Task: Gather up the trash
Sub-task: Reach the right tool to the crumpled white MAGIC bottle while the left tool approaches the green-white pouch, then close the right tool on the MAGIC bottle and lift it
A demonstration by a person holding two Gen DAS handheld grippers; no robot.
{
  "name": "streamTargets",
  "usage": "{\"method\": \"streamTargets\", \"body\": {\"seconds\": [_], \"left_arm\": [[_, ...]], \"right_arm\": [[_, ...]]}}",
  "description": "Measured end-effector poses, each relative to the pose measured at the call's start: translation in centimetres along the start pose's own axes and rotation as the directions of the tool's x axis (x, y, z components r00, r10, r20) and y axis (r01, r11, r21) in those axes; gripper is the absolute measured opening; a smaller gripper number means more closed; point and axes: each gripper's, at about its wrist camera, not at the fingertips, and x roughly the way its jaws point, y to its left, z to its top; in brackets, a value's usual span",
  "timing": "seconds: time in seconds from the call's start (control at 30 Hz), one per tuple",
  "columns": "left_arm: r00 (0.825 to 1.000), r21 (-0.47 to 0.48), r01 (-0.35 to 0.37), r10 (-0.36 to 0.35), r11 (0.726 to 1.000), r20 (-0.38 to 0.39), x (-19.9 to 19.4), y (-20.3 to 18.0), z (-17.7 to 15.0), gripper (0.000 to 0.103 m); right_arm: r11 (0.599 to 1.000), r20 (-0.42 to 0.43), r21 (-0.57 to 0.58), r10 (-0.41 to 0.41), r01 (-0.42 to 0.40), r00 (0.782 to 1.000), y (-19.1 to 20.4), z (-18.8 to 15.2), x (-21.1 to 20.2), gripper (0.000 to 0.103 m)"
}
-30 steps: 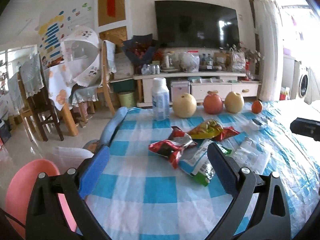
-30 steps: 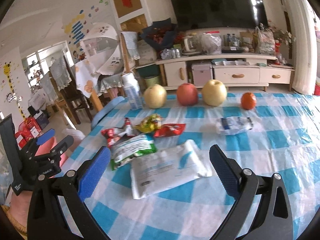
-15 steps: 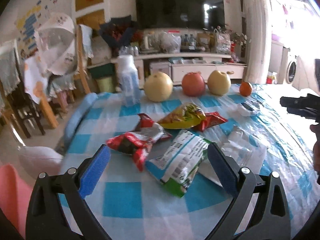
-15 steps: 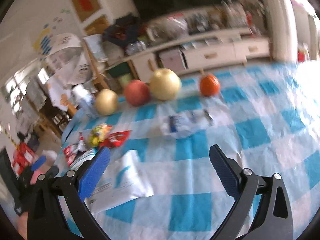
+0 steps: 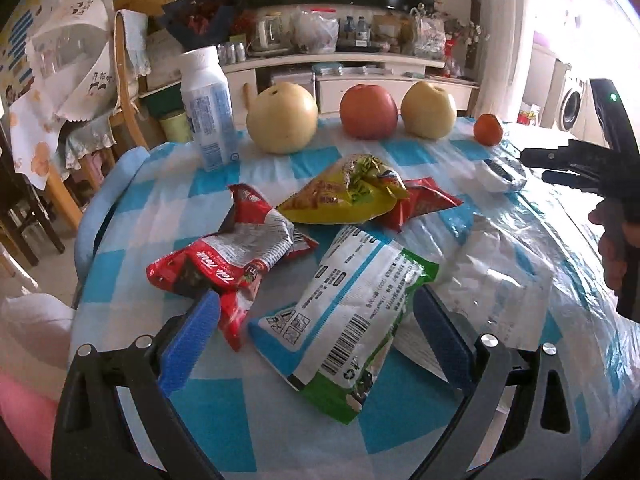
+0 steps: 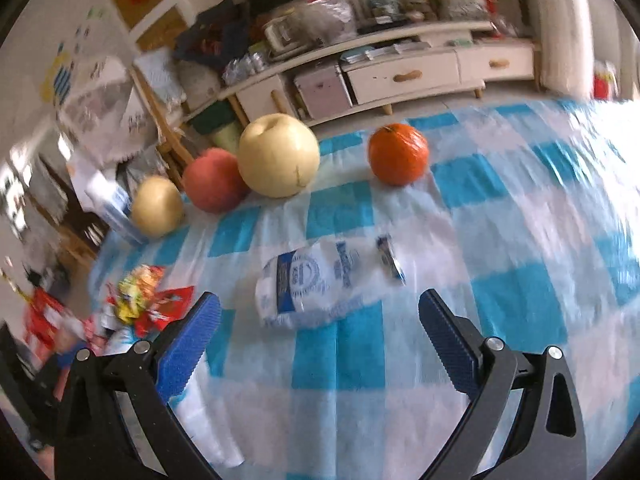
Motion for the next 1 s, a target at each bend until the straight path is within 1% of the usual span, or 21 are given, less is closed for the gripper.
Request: {"method": "streamTargets", "body": {"seconds": [0.1, 0.13, 0.17, 0.27, 0.4, 0.5, 0.53, 0.67, 0.7, 0.73, 0.77, 0.83, 0.87, 0.9, 0.93, 0.97, 1.0], "left_arm": [[1.000, 0.007, -0.009, 0.009, 1.000, -0.021, 0.4, -0.2, 0.1, 0.097], [1.000, 0.010, -0.012, 0.013, 1.000, -0.024, 0.5, -0.2, 0.1, 0.097], [0.999, 0.013, -0.013, 0.014, 1.000, -0.029, 0.5, -0.3, 0.2, 0.097], [0.999, 0.014, -0.007, 0.007, 1.000, -0.048, 0.9, -0.2, 0.2, 0.097], [0.998, 0.015, -0.007, 0.008, 1.000, -0.054, 1.0, -0.3, 0.2, 0.097], [0.998, 0.017, -0.008, 0.009, 1.000, -0.056, 1.0, -0.4, 0.2, 0.097], [0.998, 0.016, -0.007, 0.008, 1.000, -0.056, 1.0, -0.3, 0.2, 0.097], [0.998, 0.016, -0.008, 0.009, 1.000, -0.055, 1.1, -0.3, 0.2, 0.097], [0.998, 0.019, -0.011, 0.012, 1.000, -0.055, 1.1, -0.4, 0.2, 0.097], [0.998, 0.021, -0.013, 0.015, 1.000, -0.056, 1.1, -0.4, 0.2, 0.096], [0.998, 0.023, -0.016, 0.018, 1.000, -0.056, 1.1, -0.5, 0.1, 0.095], [0.998, 0.027, -0.021, 0.023, 0.999, -0.056, 1.2, -0.5, 0.1, 0.088], [0.998, 0.028, -0.022, 0.023, 0.999, -0.055, 1.2, -0.5, 0.1, 0.087], [0.998, 0.025, -0.016, 0.017, 1.000, -0.055, 1.2, -0.5, 0.1, 0.082], [0.998, 0.020, -0.006, 0.008, 1.000, -0.056, 1.1, -0.6, 0.1, 0.072], [0.998, 0.014, 0.015, -0.014, 1.000, -0.064, 1.2, -0.6, 0.1, 0.066], [0.997, 0.007, 0.019, -0.019, 1.000, -0.076, 1.4, -0.7, 0.0, 0.063]], "right_arm": [[0.991, -0.016, -0.110, -0.071, 0.069, 0.997, 1.5, 0.3, 1.3, 0.098], [0.988, -0.026, -0.135, -0.083, 0.079, 0.996, 1.8, 0.3, 1.9, 0.098], [0.986, -0.034, -0.148, -0.085, 0.079, 0.996, 1.9, 0.3, 2.3, 0.098], [0.977, -0.060, -0.177, -0.135, 0.123, 0.989, 2.2, 0.0, 3.7, 0.098], [0.972, -0.073, -0.198, -0.143, 0.126, 0.987, 2.4, 0.0, 4.6, 0.098], [0.956, -0.069, -0.244, -0.183, 0.161, 0.981, 2.8, 0.1, 5.0, 0.098], [0.953, -0.073, -0.258, -0.185, 0.161, 0.980, 2.9, 0.1, 5.1, 0.098], [0.955, -0.093, -0.269, -0.153, 0.123, 0.984, 3.1, -0.1, 5.5, 0.097], [0.955, -0.094, -0.274, -0.142, 0.112, 0.985, 3.2, 0.0, 5.5, 0.091], [0.953, -0.087, -0.282, -0.141, 0.111, 0.986, 3.4, 0.0, 5.4, 0.083], [0.952, -0.084, -0.290, -0.130, 0.101, 0.988, 3.6, -0.1, 5.2, 0.079], [0.950, -0.081, -0.299, -0.121, 0.092, 0.989, 3.8, -0.3, 4.9, 0.070], [0.950, -0.077, -0.300, -0.118, 0.090, 0.990, 3.9, -0.4, 4.8, 0.069], [0.950, -0.075, -0.300, -0.115, 0.088, 0.991, 3.9, -0.6, 4.6, 0.065], [0.950, -0.073, -0.301, -0.112, 0.085, 0.991, 3.9, -0.6, 4.5, 0.061], [0.950, -0.073, -0.301, -0.110, 0.083, 0.991, 4.0, -0.7, 4.4, 0.061], [0.951, -0.075, -0.300, -0.105, 0.078, 0.992, 4.0, -0.8, 4.3, 0.061]]}}
